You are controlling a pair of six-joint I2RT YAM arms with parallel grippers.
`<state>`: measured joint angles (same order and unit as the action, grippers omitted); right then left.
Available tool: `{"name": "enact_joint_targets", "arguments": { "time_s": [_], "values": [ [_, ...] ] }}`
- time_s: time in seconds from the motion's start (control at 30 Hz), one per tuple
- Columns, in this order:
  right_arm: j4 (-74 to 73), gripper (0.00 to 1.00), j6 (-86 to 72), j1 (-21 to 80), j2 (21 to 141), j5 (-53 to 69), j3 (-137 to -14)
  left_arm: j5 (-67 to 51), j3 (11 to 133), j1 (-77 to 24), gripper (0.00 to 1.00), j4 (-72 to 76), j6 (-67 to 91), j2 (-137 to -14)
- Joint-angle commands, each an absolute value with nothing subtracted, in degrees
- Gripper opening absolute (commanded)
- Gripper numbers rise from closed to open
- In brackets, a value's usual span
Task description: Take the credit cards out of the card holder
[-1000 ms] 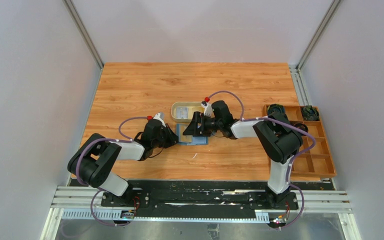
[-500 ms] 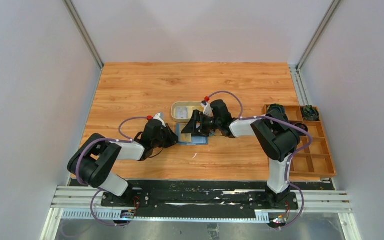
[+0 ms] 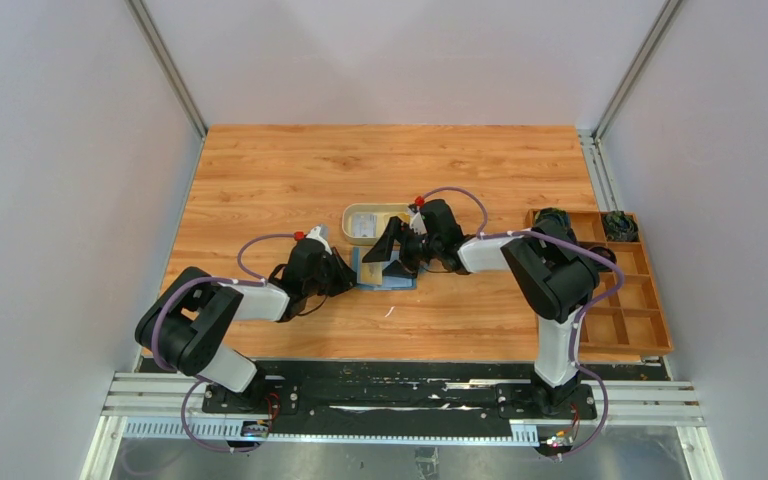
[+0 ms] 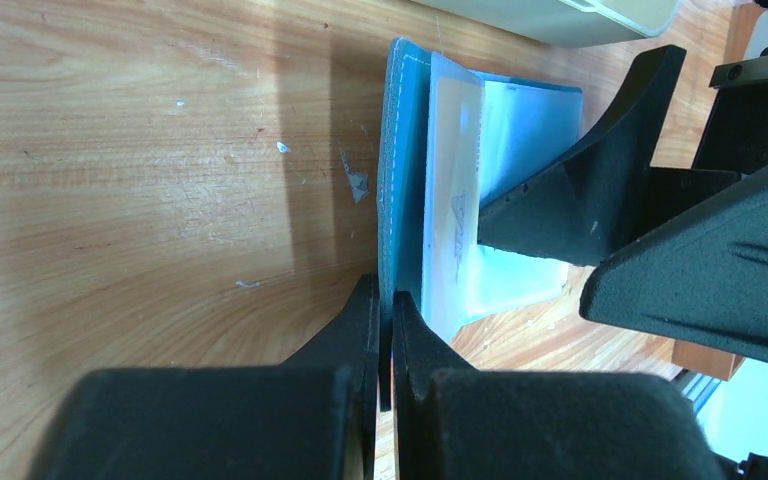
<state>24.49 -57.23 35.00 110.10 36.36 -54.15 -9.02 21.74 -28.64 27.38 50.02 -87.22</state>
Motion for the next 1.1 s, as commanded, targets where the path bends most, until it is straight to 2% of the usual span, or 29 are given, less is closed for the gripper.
{"name": "enact_joint_targets", "arguments": {
  "time_s": [0.0, 0.2, 0.43, 0.7, 1.07],
  "values": [
    [10.8, 0.86, -58.8, 35.3, 114.6, 31.0, -51.8, -1.3, 17.1, -29.4, 0.0, 8.3, 46.1, -92.9],
    [16.7, 0.87, -63.8, 35.7, 115.5, 30.9, -50.0, -1.2, 16.9, -29.4, 0.0, 8.4, 46.3, -92.5],
    [40.9, 0.87, -69.6, 35.7, 115.9, 33.9, -43.2, -1.5, 16.5, -29.4, 0.0, 8.8, 46.5, -92.5],
    [58.6, 0.87, -72.4, 36.6, 117.0, 40.7, -42.7, -2.2, 16.6, -29.4, 0.0, 9.4, 46.5, -92.6],
    [78.5, 0.79, -78.3, 37.2, 118.2, 40.4, -39.1, -2.2, 16.0, -29.4, 0.0, 9.5, 46.5, -91.9]
  ]
}}
